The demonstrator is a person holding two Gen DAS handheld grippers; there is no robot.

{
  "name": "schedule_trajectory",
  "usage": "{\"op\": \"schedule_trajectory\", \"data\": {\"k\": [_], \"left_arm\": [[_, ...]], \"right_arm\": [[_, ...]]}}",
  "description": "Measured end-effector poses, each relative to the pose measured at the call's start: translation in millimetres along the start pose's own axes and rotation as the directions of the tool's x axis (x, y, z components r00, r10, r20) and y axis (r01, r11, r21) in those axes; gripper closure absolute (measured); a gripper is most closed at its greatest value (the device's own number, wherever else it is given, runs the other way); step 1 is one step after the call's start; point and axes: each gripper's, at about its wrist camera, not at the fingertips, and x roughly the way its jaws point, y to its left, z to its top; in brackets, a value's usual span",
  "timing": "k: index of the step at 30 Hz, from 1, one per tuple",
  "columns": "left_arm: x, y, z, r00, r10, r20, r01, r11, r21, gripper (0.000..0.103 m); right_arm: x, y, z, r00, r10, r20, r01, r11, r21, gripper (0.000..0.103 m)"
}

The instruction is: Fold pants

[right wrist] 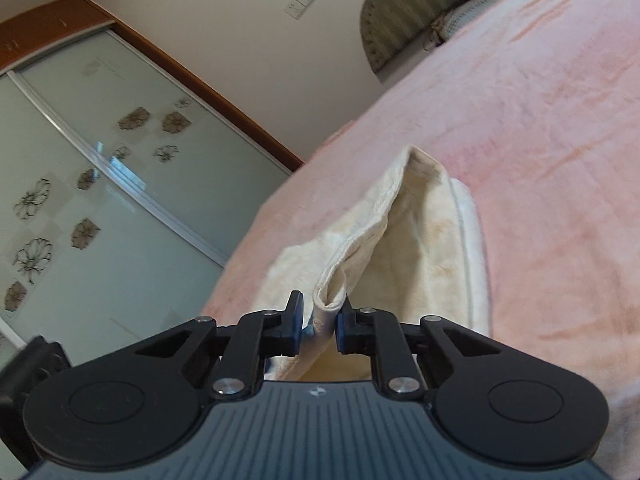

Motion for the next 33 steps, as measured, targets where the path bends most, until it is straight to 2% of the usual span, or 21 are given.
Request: {"op": "schedule_trajectory", "data": {"k": [2, 3, 4, 6, 7, 8, 9, 11, 15, 18, 20, 23, 24, 26, 27, 28, 29, 30, 31, 32, 33], "left_arm": [[-1, 8, -4, 0.997, 0.081, 0.001, -0.081, 0.997, 0.0, 0.037], [-2, 16, -6, 0.996, 0.087, -0.006, -0.087, 0.996, -0.029, 0.046], [-3, 26, -9, 0.998, 0.06, -0.014, -0.06, 0.996, -0.069, 0.049], [-1, 42, -11, 0.999, -0.019, -0.048, 0.011, 0.988, -0.154, 0.068], [1, 44, -10, 0.997, -0.048, -0.065, 0.036, 0.985, -0.168, 0.073], [0, 41, -8, 0.996, -0.064, -0.061, 0.053, 0.986, -0.16, 0.086], [-2, 36, -6, 0.996, -0.069, -0.048, 0.062, 0.989, -0.136, 0.092], [-8, 24, -2, 0.998, -0.055, -0.016, 0.053, 0.996, -0.078, 0.093], [-7, 23, -6, 0.991, -0.134, -0.028, 0.13, 0.985, -0.114, 0.093], [7, 19, -13, 0.988, -0.129, -0.08, 0.123, 0.989, -0.084, 0.092], [10, 22, -16, 0.986, -0.142, -0.082, 0.134, 0.987, -0.093, 0.091], [7, 26, -14, 0.986, -0.151, -0.076, 0.143, 0.985, -0.095, 0.081], [7, 26, -15, 0.985, -0.158, -0.076, 0.15, 0.984, -0.095, 0.08], [8, 22, -15, 0.985, -0.157, -0.074, 0.15, 0.985, -0.089, 0.079], [8, 20, -14, 0.985, -0.156, -0.073, 0.15, 0.985, -0.081, 0.079], [8, 18, -14, 0.985, -0.158, -0.07, 0.153, 0.986, -0.073, 0.079], [8, 16, -13, 0.985, -0.16, -0.067, 0.155, 0.986, -0.065, 0.079], [7, 15, -12, 0.984, -0.167, -0.064, 0.163, 0.985, -0.057, 0.079], [5, 15, -11, 0.982, -0.179, -0.061, 0.176, 0.983, -0.056, 0.079], [3, 18, -11, 0.979, -0.197, -0.056, 0.193, 0.979, -0.062, 0.079], [-1, 22, -11, 0.976, -0.214, -0.048, 0.21, 0.975, -0.073, 0.074]], "right_arm": [[-1, 5, 1, 1.0, 0.0, 0.005, 0.0, 1.0, -0.02, 0.088], [0, 6, 0, 1.0, -0.008, 0.006, 0.009, 1.0, -0.028, 0.088], [1, 5, 0, 1.0, -0.015, 0.004, 0.015, 0.999, -0.031, 0.088], [3, -1, -3, 1.0, -0.016, 0.001, 0.016, 1.0, -0.01, 0.088], [4, -3, -4, 1.0, -0.021, 0.0, 0.021, 1.0, -0.004, 0.088], [4, -5, -5, 1.0, -0.022, -0.001, 0.022, 1.0, 0.002, 0.088], [3, -4, -6, 1.0, -0.019, 0.003, 0.019, 1.0, 0.006, 0.088], [-5, 0, -7, 0.999, -0.021, 0.024, 0.021, 1.0, -0.006, 0.088], [-22, -1, -13, 0.998, -0.041, 0.045, 0.041, 0.999, 0.001, 0.088], [-17, -14, -26, 0.994, -0.111, -0.002, 0.111, 0.994, 0.019, 0.088], [-8, -21, -32, 0.99, -0.136, -0.045, 0.137, 0.99, 0.031, 0.088], [-14, -11, -26, 0.986, -0.166, -0.022, 0.166, 0.986, -0.007, 0.082], [-18, -2, -23, 0.976, -0.215, 0.014, 0.216, 0.975, -0.053, 0.079], [-27, 22, -14, 0.92, -0.369, 0.135, 0.39, 0.9, -0.195, 0.079], [-27, 35, -13, 0.902, -0.391, 0.182, 0.428, 0.864, -0.266, 0.078], [-24, 44, -12, 0.908, -0.372, 0.192, 0.416, 0.851, -0.32, 0.077], [-18, 49, -12, 0.928, -0.335, 0.165, 0.373, 0.859, -0.35, 0.077], [-9, 51, -13, 0.951, -0.289, 0.109, 0.309, 0.878, -0.365, 0.077], [2, 49, -15, 0.964, -0.261, 0.05, 0.261, 0.894, -0.364, 0.077], [12, 46, -18, 0.965, -0.263, 0.0, 0.245, 0.899, -0.364, 0.077], [21, 39, -23, 0.953, -0.301, -0.035, 0.267, 0.888, -0.374, 0.078]]}}
